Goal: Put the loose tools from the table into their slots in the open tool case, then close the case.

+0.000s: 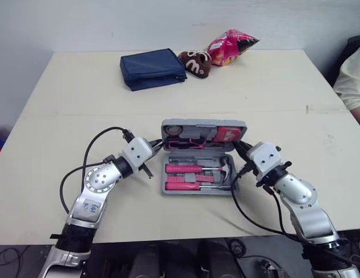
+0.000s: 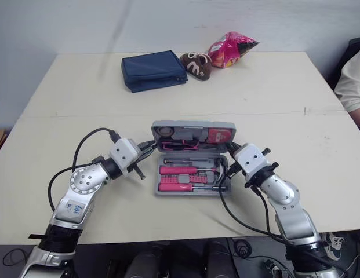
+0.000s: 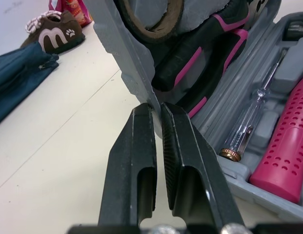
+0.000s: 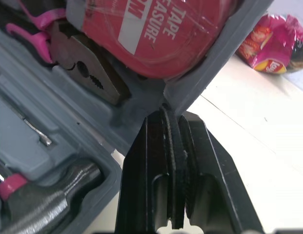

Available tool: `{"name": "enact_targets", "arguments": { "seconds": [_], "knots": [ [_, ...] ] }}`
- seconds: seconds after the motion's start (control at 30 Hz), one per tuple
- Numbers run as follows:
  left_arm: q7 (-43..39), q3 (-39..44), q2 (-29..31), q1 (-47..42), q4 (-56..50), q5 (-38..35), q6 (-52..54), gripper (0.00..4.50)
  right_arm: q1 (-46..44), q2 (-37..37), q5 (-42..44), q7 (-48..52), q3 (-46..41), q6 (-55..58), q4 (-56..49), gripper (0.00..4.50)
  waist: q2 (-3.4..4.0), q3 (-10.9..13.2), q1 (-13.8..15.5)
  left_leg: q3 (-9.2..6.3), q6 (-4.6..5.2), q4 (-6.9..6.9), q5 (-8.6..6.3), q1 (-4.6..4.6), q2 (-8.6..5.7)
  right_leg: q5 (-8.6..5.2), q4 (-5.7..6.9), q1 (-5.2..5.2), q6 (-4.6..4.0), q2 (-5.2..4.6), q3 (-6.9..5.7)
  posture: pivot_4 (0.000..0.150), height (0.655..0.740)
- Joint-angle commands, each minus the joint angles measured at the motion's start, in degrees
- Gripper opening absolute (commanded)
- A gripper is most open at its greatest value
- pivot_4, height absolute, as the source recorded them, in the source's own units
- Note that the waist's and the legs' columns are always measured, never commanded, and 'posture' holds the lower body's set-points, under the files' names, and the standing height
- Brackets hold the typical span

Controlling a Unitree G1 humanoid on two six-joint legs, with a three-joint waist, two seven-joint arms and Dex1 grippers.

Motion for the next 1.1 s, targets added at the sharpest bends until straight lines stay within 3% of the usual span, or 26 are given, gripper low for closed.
{"name": "enact_targets", "arguments": {
  "seconds": [0.03, 0.3, 0.33, 0.4, 0.5, 0.57, 0.63, 0.73, 0.8, 0.83, 0.93, 1.03, 1.1],
  "knots": [
    [1.54, 1.60, 0.71, 2.13, -3.30, 1.44, -2.00, 0.06, 2.87, -1.87, -1.95, 1.36, -1.42, -3.27, -0.72, 0.00, 0.01, 0.00, 0.01, -0.01, 0.00, 0.00, 0.00, 0.01, 0.00, 0.00, -0.01, 0.01, 0.00, -0.01, 0.04, 0.150, 0.7400],
    [5.46, 3.75, 1.17, 10.19, -8.01, 4.79, -4.23, 0.06, 10.58, -6.96, -8.35, 1.53, -1.78, -17.53, -0.20, 0.00, 0.02, -0.02, 0.00, -0.03, 0.02, -0.02, -0.02, 0.03, -0.01, 0.00, -0.03, 0.06, 0.00, -0.08, 0.19, 0.150, 0.7400],
    [6.01, 4.19, 0.89, 11.20, -8.47, 4.75, -4.17, 0.00, 12.05, -7.13, -8.29, 1.73, -1.73, -18.71, -0.54, 0.60, 0.02, -0.02, 0.01, -0.02, 0.03, -0.01, -0.02, 0.08, -0.02, 0.00, -0.02, 0.10, 0.00, -0.10, 0.21, 0.150, 0.7400],
    [3.20, 5.74, 0.83, 17.08, -13.33, -1.23, -0.86, 0.00, 18.44, -8.26, -4.67, 4.12, -3.64, -19.36, -4.60, 1.08, 0.01, -0.02, -0.03, -0.01, 0.03, 0.00, -0.02, 0.20, -0.02, -0.01, -0.08, 0.17, -0.01, -0.32, 0.23, 0.150, 0.7400],
    [-2.35, 13.53, 4.21, 25.89, -23.63, -14.97, 11.73, 0.92, 30.85, -14.88, 6.49, 13.70, -11.84, -13.96, -17.00, 2.51, 0.07, -0.01, -0.16, 0.01, 0.03, -0.16, -0.07, 0.26, 0.00, -0.10, -0.02, 0.16, -0.14, -0.59, 0.14, 0.150, 0.7400],
    [-7.20, 23.00, 9.43, 33.45, -29.91, -25.07, 20.57, 1.92, 41.02, -20.38, 14.76, 22.77, -20.21, -7.40, -24.67, 3.63, 0.18, 0.10, -0.30, 0.03, 0.05, -0.11, -0.08, 0.26, 0.02, -0.11, -0.06, 0.14, -0.15, -0.61, 0.16, 0.150, 0.7400],
    [-14.41, 32.82, 14.96, 41.47, -33.29, -35.99, 27.60, 2.74, 50.26, -23.73, 23.53, 30.49, -28.67, 0.35, -30.07, 3.65, 0.00, 0.20, -0.25, -0.07, 0.11, -0.16, -0.13, 0.78, 0.12, -0.11, -0.27, 0.76, -0.17, -0.57, 0.10, 0.150, 0.7400],
    [-24.30, 45.24, 23.33, 49.20, -32.10, -50.21, 39.44, 2.74, 53.75, -25.57, 34.96, 33.30, -35.90, 10.83, -33.40, 3.65, -0.30, -0.04, 0.14, -0.45, 0.07, -0.14, -0.74, 1.16, 0.27, -0.19, -0.45, 1.26, -0.37, -0.52, -0.11, 0.150, 0.7400],
    [-23.13, 45.97, 27.27, 43.78, -24.76, -49.89, 41.32, 2.74, 51.45, -26.84, 41.31, 32.61, -34.88, 16.82, -34.14, 3.65, -0.21, -0.06, 0.73, -0.54, 0.02, -0.10, -0.79, 1.16, 0.27, -0.31, -0.50, 1.31, -0.62, -0.54, -0.12, 0.150, 0.7400],
    [-22.12, 44.54, 28.42, 39.98, -21.63, -48.65, 40.74, 2.74, 49.70, -27.12, 42.09, 32.16, -33.48, 18.49, -34.11, 3.65, -0.07, -0.06, 1.29, -0.60, 0.03, -0.07, -0.78, 1.16, 0.22, -0.71, -0.52, 1.22, -1.34, -0.56, -0.12, 0.150, 0.7400],
    [-20.80, 37.62, 30.06, 28.34, -14.63, -45.30, 39.30, 2.74, 42.62, -26.82, 40.61, 29.09, -27.88, 21.80, -32.90, 3.65, 0.13, -0.08, 1.90, -0.60, 0.04, -0.08, -0.73, 0.94, 0.04, -0.72, -0.36, 1.07, -1.37, -0.64, -0.12, 0.150, 0.7400],
    [-20.47, 27.07, 29.90, 16.26, -8.68, -38.44, 35.56, 1.90, 36.07, -26.35, 40.68, 26.40, -22.42, 26.07, -32.49, 2.80, 0.13, -0.06, 1.64, -0.46, -0.08, -0.14, -0.51, 0.83, 0.01, -0.33, -0.33, 0.95, -0.64, -0.65, -0.21, 0.150, 0.7400],
    [-20.62, 22.33, 29.21, 10.84, -5.67, -35.32, 34.36, 1.01, 34.25, -26.68, 40.17, 26.60, -20.15, 28.04, -33.03, 1.83, 0.11, -0.05, 1.57, -0.40, -0.08, -0.16, -0.50, 0.82, -0.02, -0.32, -0.37, 0.97, -0.60, -0.61, -0.26, 0.150, 0.7400]
  ]
}}
